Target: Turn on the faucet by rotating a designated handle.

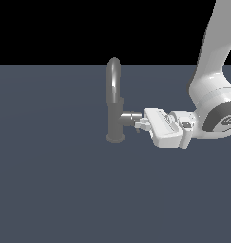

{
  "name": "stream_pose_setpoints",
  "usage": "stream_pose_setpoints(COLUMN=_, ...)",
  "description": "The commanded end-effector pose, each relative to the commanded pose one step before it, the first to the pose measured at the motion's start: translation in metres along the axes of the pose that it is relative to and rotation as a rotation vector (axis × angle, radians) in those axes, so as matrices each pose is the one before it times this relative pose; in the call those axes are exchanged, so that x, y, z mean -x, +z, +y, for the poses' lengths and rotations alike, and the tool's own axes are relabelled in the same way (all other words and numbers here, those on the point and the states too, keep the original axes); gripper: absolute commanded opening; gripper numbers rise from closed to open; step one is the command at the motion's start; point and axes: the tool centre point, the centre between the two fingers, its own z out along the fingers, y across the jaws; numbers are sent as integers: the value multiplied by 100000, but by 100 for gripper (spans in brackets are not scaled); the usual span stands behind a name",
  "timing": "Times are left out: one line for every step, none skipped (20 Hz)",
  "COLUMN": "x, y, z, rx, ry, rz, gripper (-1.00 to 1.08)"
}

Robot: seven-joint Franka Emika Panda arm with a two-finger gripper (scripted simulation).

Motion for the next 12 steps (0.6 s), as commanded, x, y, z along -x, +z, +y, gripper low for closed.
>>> stream_pose_setpoints(x=-385, y=-34, z=-113, rx=-56, ry=167, rz=69, gripper=-100)
stream_pose_setpoints(x=-390, y=-13, z=-106, rx=-39, ry=197, rz=20, gripper=-100)
stream_pose_setpoints(x=-389, y=-13, z=-105, rx=-39, ry=197, rz=20, gripper=-100)
stream_pose_setpoints(x=-387, y=-13, z=-105, rx=-39, ry=196, rz=20, gripper=-100)
stream_pose_setpoints(x=-385, y=-13, z=-104, rx=-39, ry=196, rz=20, gripper=-100)
stream_pose_setpoints(x=-383, y=-14, z=-104, rx=-39, ry=196, rz=20, gripper=-100)
stream_pose_setpoints(x=-378, y=-13, z=-103, rx=-38, ry=191, rz=20, gripper=-100)
stream_pose_setpoints(x=-376, y=-13, z=-102, rx=-38, ry=191, rz=20, gripper=-100)
stream_pose_setpoints(x=-374, y=-13, z=-102, rx=-38, ry=191, rz=20, gripper=-100)
stream_pose_setpoints(x=-372, y=-13, z=-101, rx=-38, ry=191, rz=20, gripper=-100)
stream_pose_setpoints(x=-367, y=-13, z=-101, rx=-36, ry=185, rz=20, gripper=-100)
stream_pose_setpoints(x=-365, y=-13, z=-100, rx=-36, ry=185, rz=20, gripper=-100)
